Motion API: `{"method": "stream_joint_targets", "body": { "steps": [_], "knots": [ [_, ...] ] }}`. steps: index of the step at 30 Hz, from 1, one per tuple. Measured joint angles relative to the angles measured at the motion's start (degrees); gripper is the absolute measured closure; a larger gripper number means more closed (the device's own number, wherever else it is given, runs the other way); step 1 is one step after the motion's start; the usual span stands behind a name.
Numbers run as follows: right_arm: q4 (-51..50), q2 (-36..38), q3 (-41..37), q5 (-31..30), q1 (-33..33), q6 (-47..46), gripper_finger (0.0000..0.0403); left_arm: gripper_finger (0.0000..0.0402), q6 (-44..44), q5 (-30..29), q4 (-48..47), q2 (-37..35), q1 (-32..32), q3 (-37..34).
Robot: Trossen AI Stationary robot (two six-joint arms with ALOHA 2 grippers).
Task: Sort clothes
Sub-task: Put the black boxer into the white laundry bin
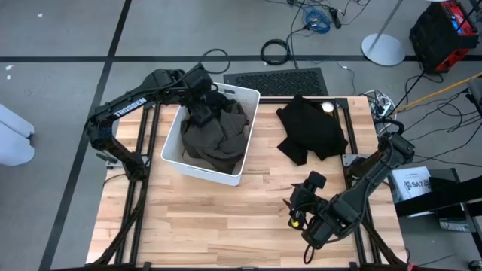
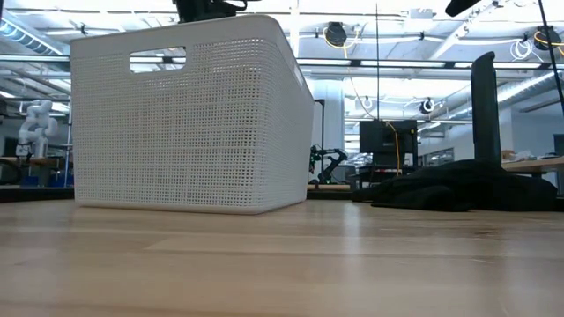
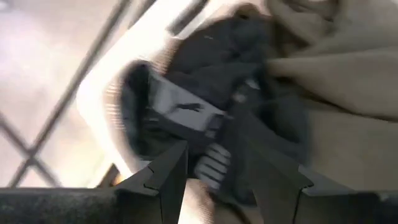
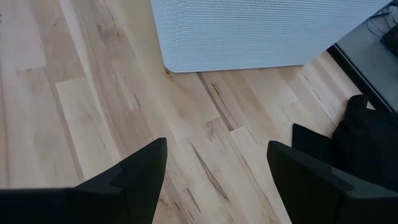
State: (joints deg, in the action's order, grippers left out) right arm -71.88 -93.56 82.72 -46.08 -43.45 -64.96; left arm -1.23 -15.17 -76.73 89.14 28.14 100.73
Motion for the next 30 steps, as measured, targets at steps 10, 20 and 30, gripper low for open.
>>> {"method": "stream_joint_targets", "body": {
  "steps": [10,20,30],
  "knots": [
    [0.8,0.0,0.0,2.1,1.2,-0.4,0.0138,0.0233,-1.6,-3.0,8.8,0.4,0.7,-1.7],
    [1.0,0.0,0.0,2.7,1.1,-0.3,0.0138,0.0251,-5.4,-6.0,15.0,5.8,2.9,-10.7],
    [0.9,0.0,0.0,2.6,1.1,0.8,0.0138,0.03,-2.7,-4.1,15.5,9.5,3.0,-14.6]
  ]
}}
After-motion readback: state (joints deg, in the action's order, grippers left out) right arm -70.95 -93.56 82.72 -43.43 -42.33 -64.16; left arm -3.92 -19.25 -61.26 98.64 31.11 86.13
